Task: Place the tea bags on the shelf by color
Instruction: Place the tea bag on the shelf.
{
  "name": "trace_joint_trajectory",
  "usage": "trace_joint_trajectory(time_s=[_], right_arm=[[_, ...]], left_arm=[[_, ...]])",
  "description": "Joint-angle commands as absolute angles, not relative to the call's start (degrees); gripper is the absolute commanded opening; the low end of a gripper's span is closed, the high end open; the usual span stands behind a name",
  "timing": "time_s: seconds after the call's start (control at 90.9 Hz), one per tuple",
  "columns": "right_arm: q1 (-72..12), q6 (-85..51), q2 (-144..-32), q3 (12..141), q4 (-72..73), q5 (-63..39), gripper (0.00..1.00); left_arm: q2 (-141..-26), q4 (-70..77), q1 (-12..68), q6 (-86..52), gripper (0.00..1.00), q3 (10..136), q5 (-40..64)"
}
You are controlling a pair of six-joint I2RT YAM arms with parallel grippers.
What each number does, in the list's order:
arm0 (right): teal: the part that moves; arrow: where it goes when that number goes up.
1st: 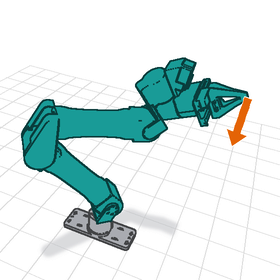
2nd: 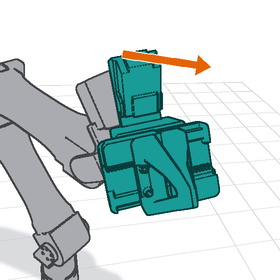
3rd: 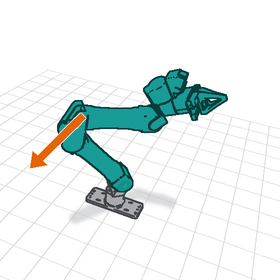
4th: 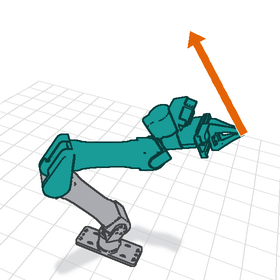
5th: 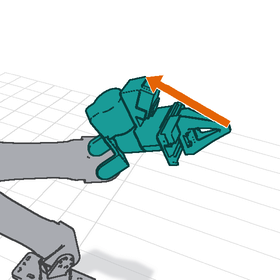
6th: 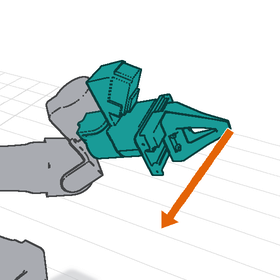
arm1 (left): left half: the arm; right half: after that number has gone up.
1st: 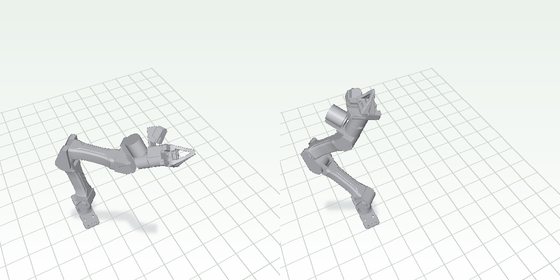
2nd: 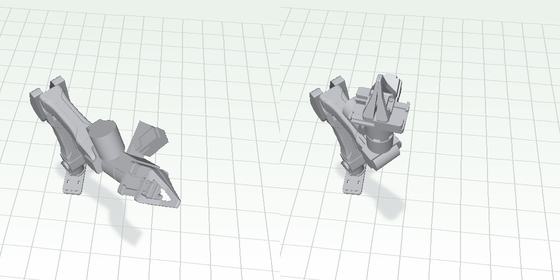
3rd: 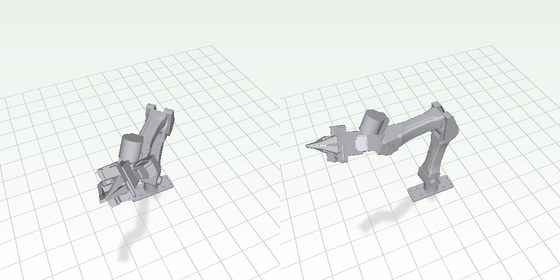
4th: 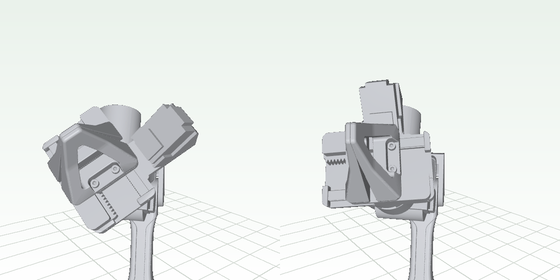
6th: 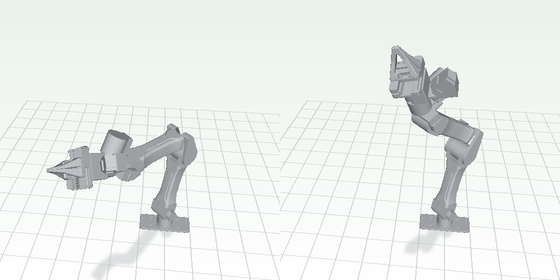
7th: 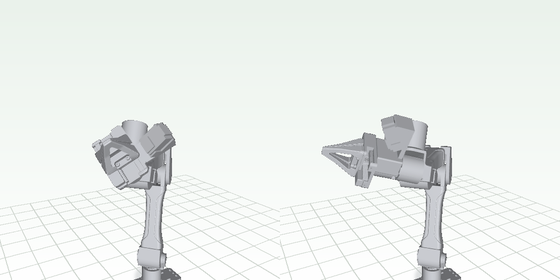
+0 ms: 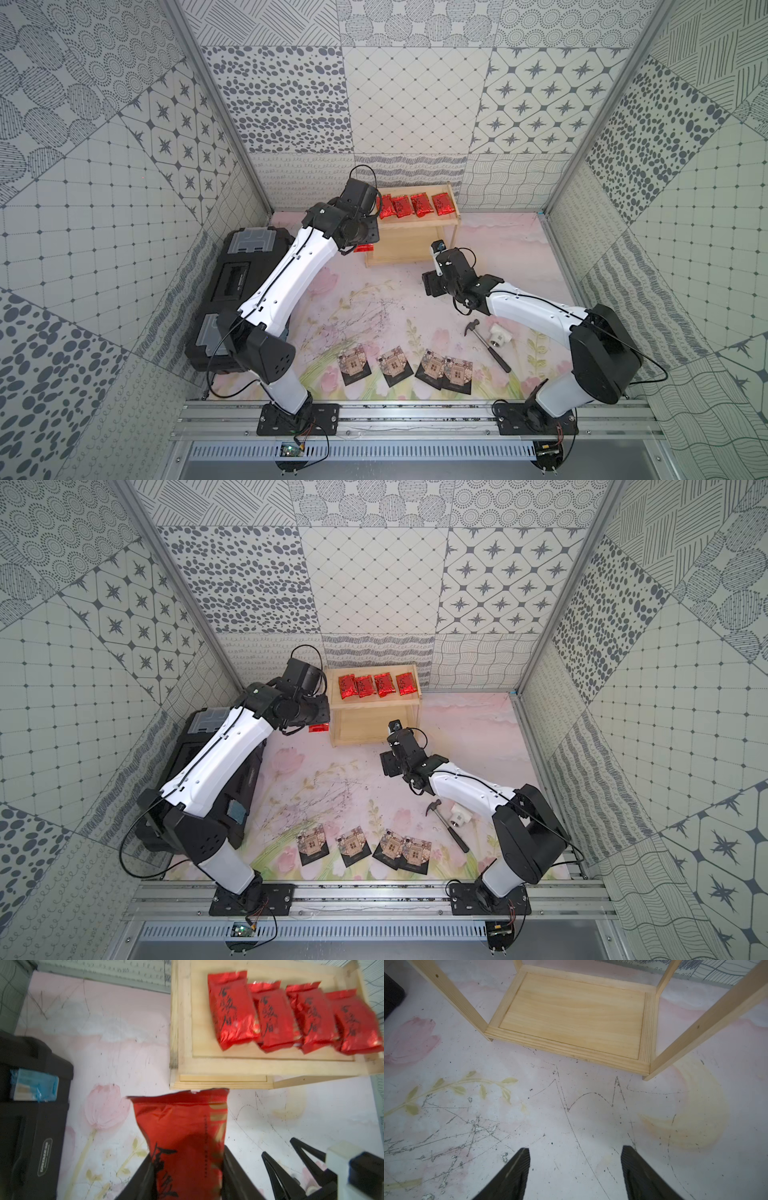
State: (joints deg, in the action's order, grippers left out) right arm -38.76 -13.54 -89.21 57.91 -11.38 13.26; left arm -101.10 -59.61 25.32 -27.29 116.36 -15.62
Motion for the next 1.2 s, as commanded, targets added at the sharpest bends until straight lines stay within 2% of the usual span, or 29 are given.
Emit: trace_joint_trajectory(time_s=[0.0, 0.099, 0.187, 0.484, 1.188], right_arm=[[-37.9, -14.7, -87.5, 56.6, -7.9, 11.4, 0.74], [-37.0, -15.2, -87.5, 56.1, -7.2, 10.3, 0.74], [-36.2, -15.6, -87.5, 55.8, -7.0, 9.3, 0.74], [-35.2, -16.7, -87.5, 54.6, -5.6, 7.3, 0.74], [-35.2, -17.3, -87.7, 53.9, -4.9, 6.6, 0.74]], left_arm=[[-113.6, -66.8, 24.1, -17.7, 0.47, 136.8, -17.2], [-120.0, -66.9, 24.0, -14.5, 0.47, 147.8, -17.0], [-123.1, -64.9, 23.9, -12.3, 0.48, 151.0, -16.6], [-126.1, -57.5, 23.0, -11.9, 0.48, 149.4, -18.1], [-127.3, -53.8, 21.1, -15.8, 0.47, 143.8, -20.4]])
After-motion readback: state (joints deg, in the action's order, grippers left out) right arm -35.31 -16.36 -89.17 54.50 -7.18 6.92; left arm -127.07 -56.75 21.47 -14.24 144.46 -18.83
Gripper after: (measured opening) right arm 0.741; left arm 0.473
